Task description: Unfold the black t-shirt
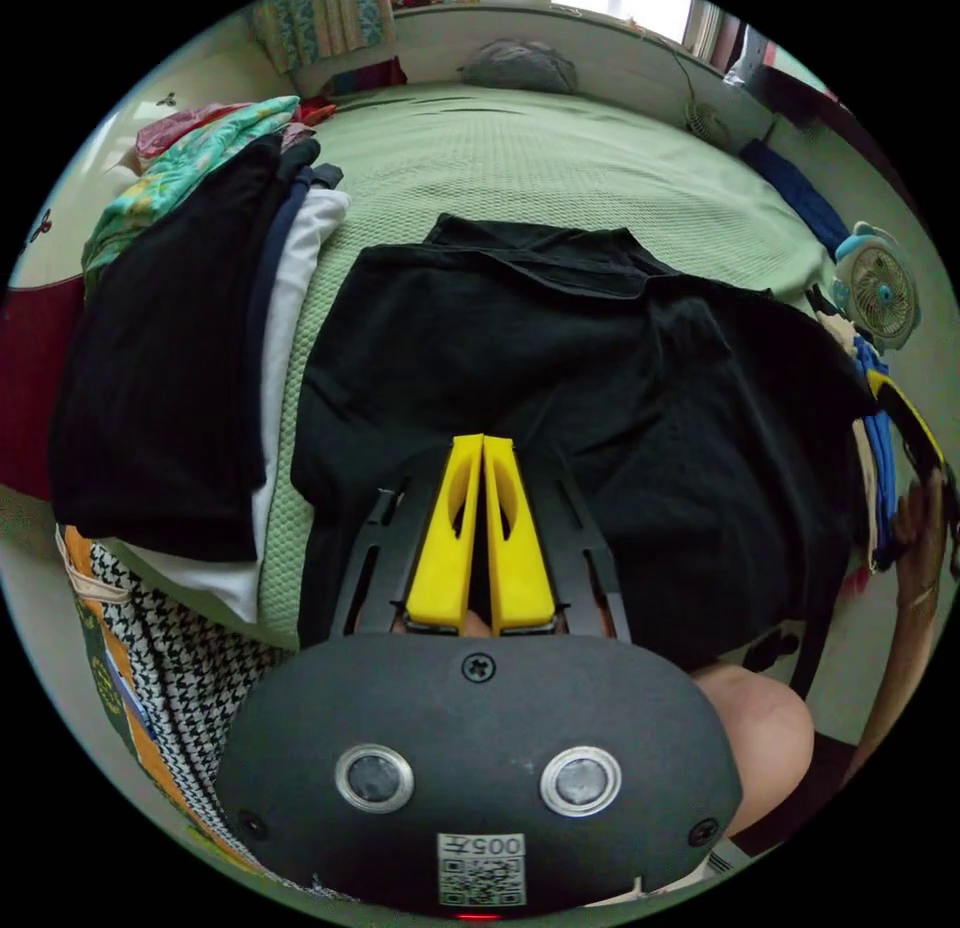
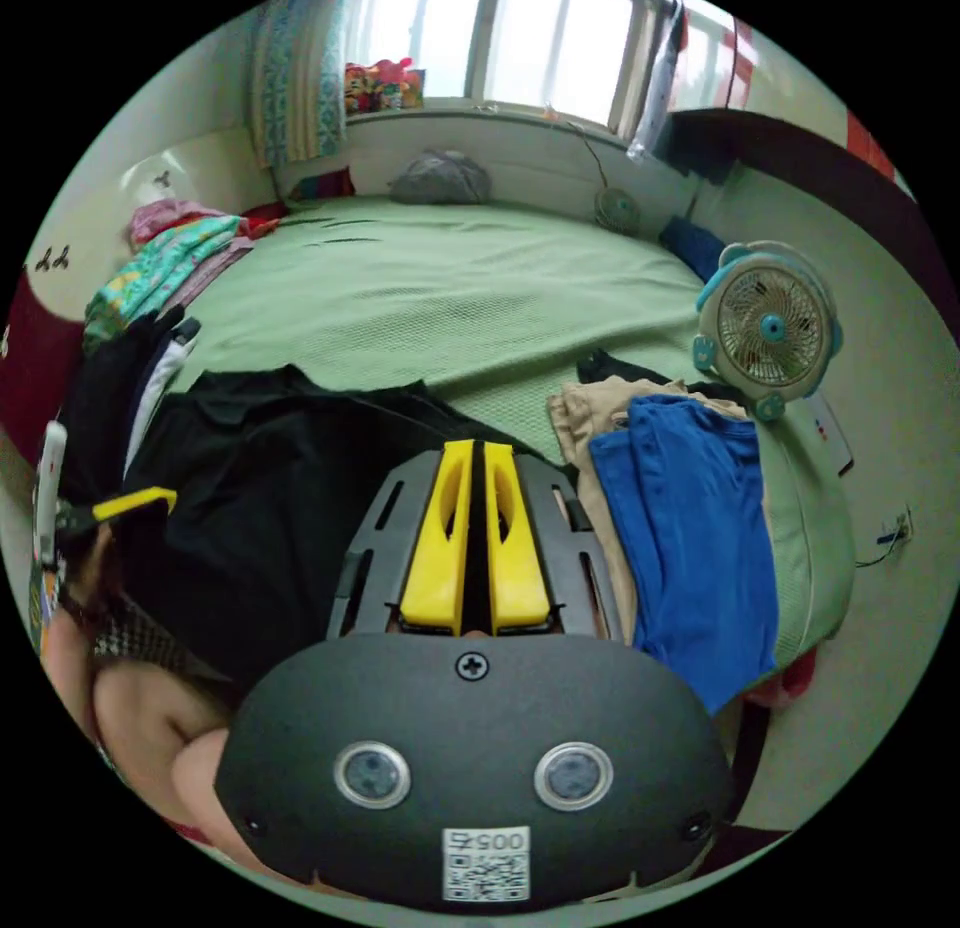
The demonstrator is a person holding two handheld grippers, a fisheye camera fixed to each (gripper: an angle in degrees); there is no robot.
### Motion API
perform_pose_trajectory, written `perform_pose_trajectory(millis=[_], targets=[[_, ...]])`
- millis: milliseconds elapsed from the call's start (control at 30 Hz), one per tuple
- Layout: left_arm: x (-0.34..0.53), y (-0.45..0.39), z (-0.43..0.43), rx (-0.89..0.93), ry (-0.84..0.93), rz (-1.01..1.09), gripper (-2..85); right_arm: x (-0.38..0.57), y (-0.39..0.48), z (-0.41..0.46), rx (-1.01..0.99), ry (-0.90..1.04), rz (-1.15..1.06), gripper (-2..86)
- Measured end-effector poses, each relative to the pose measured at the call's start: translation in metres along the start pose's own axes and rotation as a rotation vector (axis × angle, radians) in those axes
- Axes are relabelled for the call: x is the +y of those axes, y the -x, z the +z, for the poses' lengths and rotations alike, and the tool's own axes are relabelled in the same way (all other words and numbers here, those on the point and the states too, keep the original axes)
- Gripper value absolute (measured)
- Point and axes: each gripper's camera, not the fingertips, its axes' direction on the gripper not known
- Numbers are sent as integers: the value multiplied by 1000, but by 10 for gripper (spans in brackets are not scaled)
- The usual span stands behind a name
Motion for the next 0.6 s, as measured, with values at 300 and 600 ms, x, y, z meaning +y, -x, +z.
perform_pose_trajectory(millis=[300, 600], targets=[[63, 34, -68, -4, -176, -38, 20, 138, 4, -41, -41, 127, 53, -15], [119, 93, -118, 42, -271, -217, 83, 187, -9, -74, 9, 119, 79, -16]])
